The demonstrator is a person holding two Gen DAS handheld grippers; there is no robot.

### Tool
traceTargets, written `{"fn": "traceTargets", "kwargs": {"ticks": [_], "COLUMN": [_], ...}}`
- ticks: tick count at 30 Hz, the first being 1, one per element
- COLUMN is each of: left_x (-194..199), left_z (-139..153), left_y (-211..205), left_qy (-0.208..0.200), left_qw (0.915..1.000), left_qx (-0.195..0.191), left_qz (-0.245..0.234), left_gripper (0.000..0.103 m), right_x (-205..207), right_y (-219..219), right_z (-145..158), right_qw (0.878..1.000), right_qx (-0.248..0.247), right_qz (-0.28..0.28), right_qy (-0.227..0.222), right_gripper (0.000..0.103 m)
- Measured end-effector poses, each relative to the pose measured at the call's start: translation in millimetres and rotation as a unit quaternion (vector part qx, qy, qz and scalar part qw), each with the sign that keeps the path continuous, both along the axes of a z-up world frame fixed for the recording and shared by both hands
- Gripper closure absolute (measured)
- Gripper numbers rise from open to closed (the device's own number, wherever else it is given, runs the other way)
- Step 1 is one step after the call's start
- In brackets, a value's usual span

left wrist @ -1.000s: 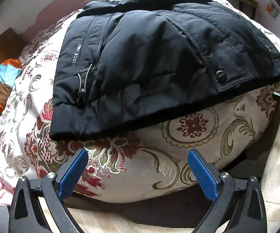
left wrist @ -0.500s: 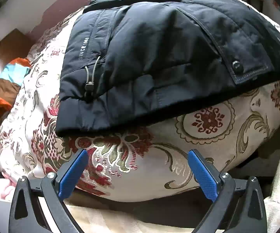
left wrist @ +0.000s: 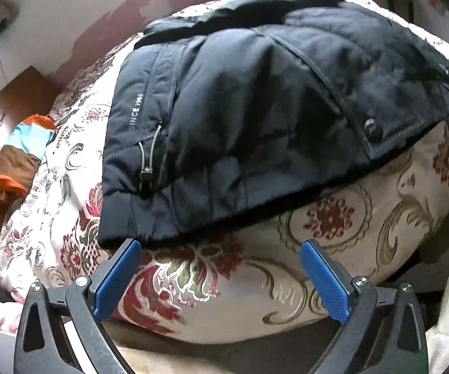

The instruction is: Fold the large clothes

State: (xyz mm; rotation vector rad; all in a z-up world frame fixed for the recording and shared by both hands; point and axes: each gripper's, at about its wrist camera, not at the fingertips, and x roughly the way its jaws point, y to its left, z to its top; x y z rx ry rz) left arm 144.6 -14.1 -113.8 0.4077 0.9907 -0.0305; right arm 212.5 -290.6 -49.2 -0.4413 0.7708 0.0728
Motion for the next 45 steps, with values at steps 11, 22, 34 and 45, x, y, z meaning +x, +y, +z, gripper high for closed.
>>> {"fn": "traceTargets", "kwargs": {"ticks": [11, 22, 34, 45], "left_x": [4, 21, 30, 15], "left_z": [5, 0, 10, 45], "left_y": [8, 0, 20, 24], "left_qy": [-0.031, -0.103, -0.176, -0.242], "left_qw": [0.9994, 0.9904, 0.9787, 0.9686], "left_qx": [0.002, 0.087, 0.082, 0.004], "left_qz": [0.011, 0.031, 0.068, 0.056], "left_gripper": [0.0, 0.009, 0.073, 0.091], "right_x": [4, 11, 4, -8], "right_y": [-21, -28, -28, -27], "right_z": [40, 57, 36, 37], "right_qw": [0.989, 0.975, 0.97, 0.972], "right_qx": [0.148, 0.209, 0.221, 0.203], "right_qz": [-0.012, -0.048, -0.083, -0.081], "right_qy": [-0.022, -0.055, -0.061, -0.083], "right_gripper": [0.068, 0.071, 0.072, 0.095]}}
